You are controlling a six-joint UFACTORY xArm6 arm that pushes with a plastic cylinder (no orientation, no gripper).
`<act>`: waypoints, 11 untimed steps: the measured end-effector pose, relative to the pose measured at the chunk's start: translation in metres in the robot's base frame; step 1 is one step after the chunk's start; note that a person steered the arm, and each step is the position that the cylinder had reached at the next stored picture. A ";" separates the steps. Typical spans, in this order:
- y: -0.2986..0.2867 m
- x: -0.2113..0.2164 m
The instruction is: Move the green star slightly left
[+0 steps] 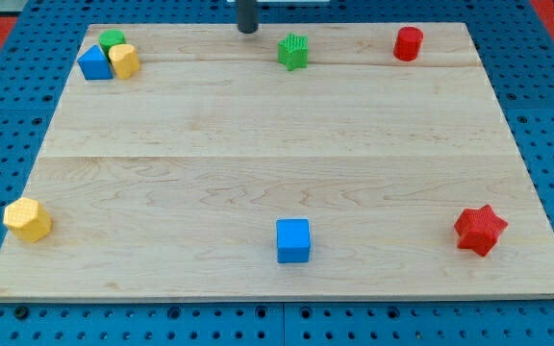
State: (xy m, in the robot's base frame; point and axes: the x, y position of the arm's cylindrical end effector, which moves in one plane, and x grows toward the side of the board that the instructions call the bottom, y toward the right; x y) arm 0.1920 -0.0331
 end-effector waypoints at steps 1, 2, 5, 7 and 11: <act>0.036 0.001; 0.115 0.001; 0.090 0.071; 0.028 0.023; 0.021 0.022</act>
